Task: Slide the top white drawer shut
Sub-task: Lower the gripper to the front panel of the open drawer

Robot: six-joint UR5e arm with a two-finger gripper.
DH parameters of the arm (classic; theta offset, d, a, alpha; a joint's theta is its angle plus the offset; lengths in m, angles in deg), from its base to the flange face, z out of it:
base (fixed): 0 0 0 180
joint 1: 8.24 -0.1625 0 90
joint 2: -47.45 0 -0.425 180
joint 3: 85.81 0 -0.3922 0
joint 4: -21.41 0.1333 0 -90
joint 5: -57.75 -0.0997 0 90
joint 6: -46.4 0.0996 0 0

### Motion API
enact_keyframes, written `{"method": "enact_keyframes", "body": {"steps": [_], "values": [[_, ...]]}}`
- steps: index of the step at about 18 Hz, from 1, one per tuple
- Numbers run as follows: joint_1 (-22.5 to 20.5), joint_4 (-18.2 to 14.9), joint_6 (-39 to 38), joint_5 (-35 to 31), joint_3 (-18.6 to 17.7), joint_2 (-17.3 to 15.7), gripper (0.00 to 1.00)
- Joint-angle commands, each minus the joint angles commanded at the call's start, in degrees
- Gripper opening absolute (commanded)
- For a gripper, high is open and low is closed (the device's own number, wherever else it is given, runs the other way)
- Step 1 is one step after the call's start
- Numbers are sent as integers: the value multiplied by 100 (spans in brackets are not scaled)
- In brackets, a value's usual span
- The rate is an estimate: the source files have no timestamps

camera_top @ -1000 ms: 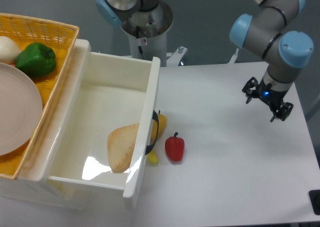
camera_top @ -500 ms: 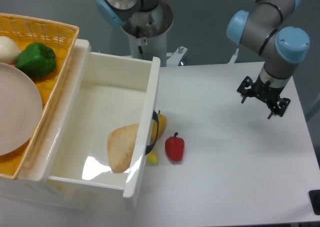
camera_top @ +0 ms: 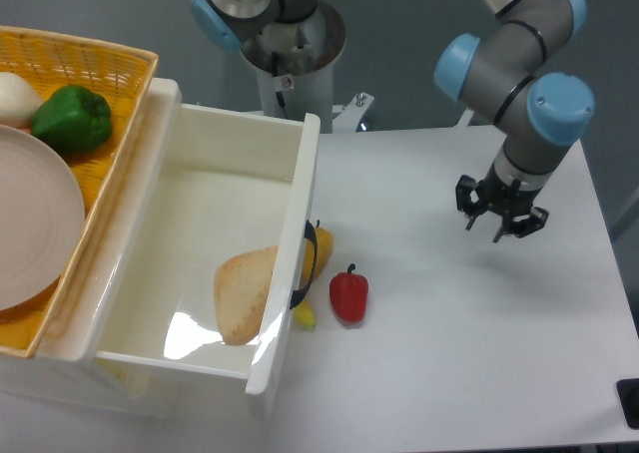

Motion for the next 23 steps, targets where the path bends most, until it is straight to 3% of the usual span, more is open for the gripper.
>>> {"method": "enact_keyframes", "body": {"steps": [11,23], "values": [[326,-88,-1591,1486,35,-79,7],[536,-1089,-1654,2383,79,-298,7]]}}
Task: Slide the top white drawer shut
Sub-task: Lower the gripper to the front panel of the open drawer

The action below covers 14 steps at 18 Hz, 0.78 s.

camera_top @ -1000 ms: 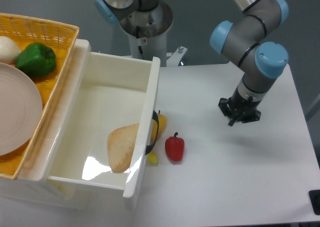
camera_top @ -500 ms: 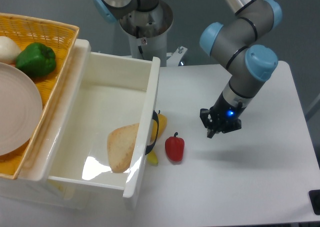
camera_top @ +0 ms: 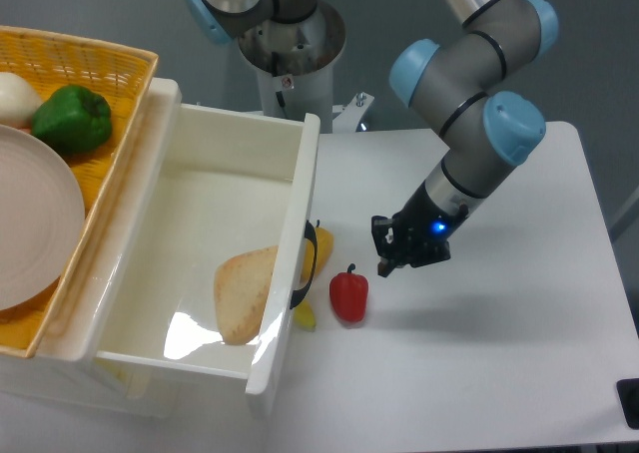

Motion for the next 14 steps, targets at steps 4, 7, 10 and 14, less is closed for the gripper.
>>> {"method": "enact_keyframes", "body": {"steps": [4,7,10,14], "values": [[35,-229,0,273,0,-106,7],[62,-334,-35,369,0,-132,7],[62,-335,-184,580,0,-132,7],[88,-343,-334,739,0,-158,7]]}}
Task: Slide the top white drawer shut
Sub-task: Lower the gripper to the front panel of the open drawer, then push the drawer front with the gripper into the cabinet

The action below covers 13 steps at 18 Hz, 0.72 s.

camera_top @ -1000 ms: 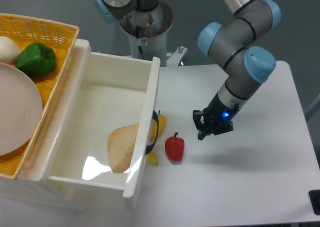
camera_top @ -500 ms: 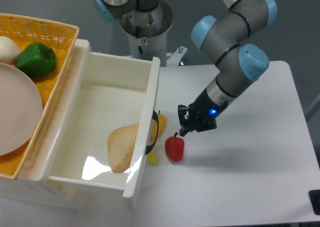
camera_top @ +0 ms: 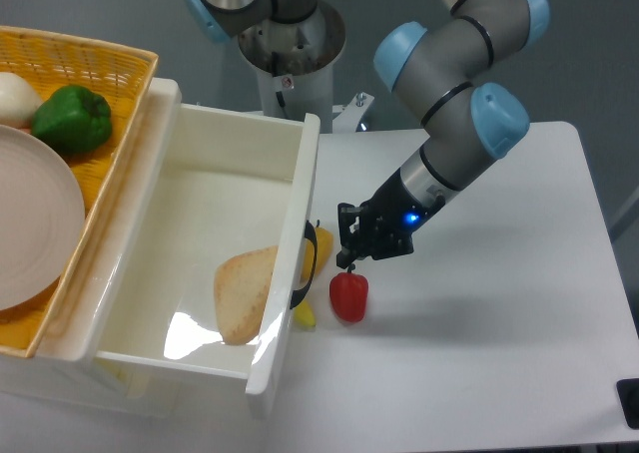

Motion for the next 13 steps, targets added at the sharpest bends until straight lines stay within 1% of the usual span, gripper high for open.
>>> {"method": "enact_keyframes", "body": {"steps": [5,13], "values": [[167,0,-167,88,0,-9,7],[255,0,-325,211,0,-61,7]]}}
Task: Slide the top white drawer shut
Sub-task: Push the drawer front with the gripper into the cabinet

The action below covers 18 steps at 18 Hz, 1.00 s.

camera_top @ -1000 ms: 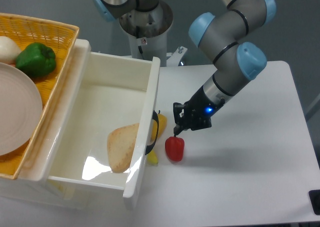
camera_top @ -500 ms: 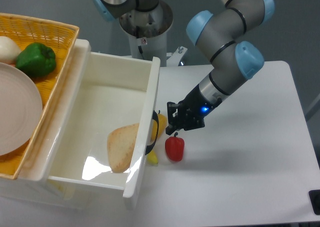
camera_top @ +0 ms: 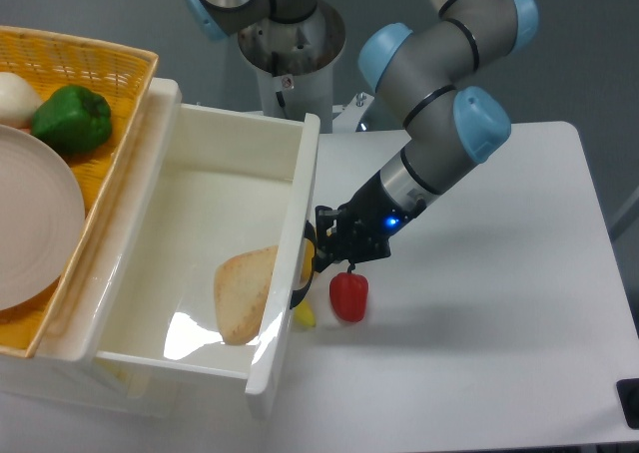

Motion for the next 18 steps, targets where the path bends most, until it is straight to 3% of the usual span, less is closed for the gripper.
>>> {"method": "enact_keyframes", "body": {"steps": [18], "values": [[509,0,-466,9,0,-167,7]]}}
